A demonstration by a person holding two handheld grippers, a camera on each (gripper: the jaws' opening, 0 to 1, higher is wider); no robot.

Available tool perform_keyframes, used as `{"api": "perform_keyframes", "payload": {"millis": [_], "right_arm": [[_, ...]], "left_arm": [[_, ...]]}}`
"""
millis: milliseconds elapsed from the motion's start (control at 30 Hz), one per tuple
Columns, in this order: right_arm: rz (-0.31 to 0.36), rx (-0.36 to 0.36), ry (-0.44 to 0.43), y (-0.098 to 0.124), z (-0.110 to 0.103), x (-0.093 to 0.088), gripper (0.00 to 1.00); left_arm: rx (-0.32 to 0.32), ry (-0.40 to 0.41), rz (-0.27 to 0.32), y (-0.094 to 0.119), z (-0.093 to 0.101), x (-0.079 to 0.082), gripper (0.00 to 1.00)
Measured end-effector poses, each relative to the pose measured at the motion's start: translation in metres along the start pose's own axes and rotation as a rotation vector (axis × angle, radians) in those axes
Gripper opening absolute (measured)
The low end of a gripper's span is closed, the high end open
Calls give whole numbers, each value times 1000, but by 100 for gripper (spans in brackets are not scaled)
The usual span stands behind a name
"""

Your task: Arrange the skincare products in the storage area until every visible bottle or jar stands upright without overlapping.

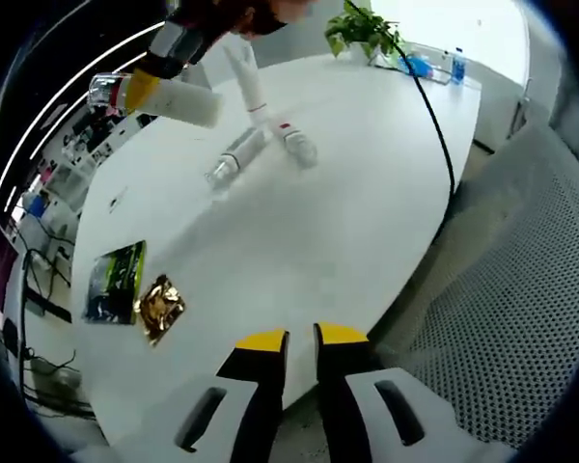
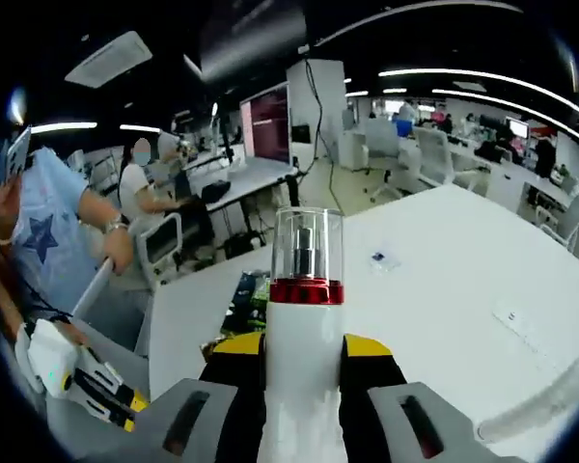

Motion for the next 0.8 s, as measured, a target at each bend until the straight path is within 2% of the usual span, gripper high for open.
{"api": "perform_keyframes", "payload": {"millis": [67,167,200,333,500,800], "right_arm": [[46,-3,-50,18,-9,-9,20],[65,-10,-93,37,-19,-22,20],[92,-18,-134,48,-27,-30,20],[134,2,-178,70,-46,-46,20],[170,-11,-241,89,-62,-65,20],[226,-31,-347,121,-72,-89,20]], "left_arm": [[3,-6,3,0,0,0,14],[-2,-9,7,1,1,1,15],[-4,-10,9,1,2,2,16],[-7,-9,21,2,3,4,17],[-15,-24,27,3,5,5,18],[3,-39,21,4,4,5,20]]}}
Point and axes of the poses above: the point that each gripper's makers call its tool centre point, and the gripper's own axes: y roughly backward along the fingers, z roughly to its right, x roughly out of its top, the point moved 8 cm from there along y, roughly backward along the fingers, and after that the axes turned 1 degree about x, right-handed, at the moved point
